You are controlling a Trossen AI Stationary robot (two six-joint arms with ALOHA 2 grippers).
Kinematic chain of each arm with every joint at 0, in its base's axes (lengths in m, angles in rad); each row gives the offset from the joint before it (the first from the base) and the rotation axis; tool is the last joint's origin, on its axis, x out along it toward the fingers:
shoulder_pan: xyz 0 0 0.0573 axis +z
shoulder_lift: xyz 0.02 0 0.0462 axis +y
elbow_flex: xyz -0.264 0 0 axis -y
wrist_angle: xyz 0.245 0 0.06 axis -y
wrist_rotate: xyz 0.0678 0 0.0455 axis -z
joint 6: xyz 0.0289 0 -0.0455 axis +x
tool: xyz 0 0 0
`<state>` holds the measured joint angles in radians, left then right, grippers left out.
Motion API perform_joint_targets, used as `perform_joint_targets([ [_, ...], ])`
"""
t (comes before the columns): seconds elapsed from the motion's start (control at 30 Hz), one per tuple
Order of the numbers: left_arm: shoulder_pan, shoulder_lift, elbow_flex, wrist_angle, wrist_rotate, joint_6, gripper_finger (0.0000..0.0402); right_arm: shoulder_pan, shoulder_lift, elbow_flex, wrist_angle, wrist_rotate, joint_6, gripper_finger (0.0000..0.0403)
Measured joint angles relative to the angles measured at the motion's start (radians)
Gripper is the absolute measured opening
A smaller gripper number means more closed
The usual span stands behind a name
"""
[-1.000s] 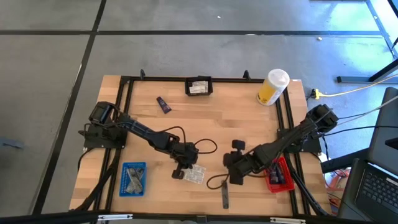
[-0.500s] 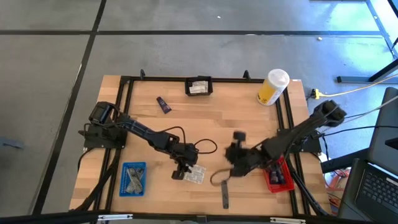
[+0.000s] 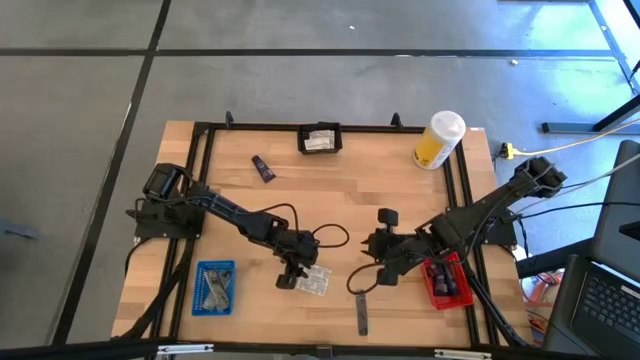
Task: Pick & Place Travel size toiletries
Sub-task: Put the white bandage into the black bin
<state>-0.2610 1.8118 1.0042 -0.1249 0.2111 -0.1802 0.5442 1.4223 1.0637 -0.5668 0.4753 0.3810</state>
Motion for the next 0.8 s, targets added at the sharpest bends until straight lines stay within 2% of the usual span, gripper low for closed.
perform_joint_targets([
  [0.37, 0.003, 0.000, 0.000, 0.001, -0.002, 0.001, 0.0128, 0.000, 0.000, 0.000, 0.000, -0.149, 0.001, 0.0080],
  [0.8, 0.003, 0.000, 0.000, 0.001, -0.004, 0.001, 0.0127, 0.000, 0.000, 0.000, 0.002, -0.152, 0.002, 0.0061],
])
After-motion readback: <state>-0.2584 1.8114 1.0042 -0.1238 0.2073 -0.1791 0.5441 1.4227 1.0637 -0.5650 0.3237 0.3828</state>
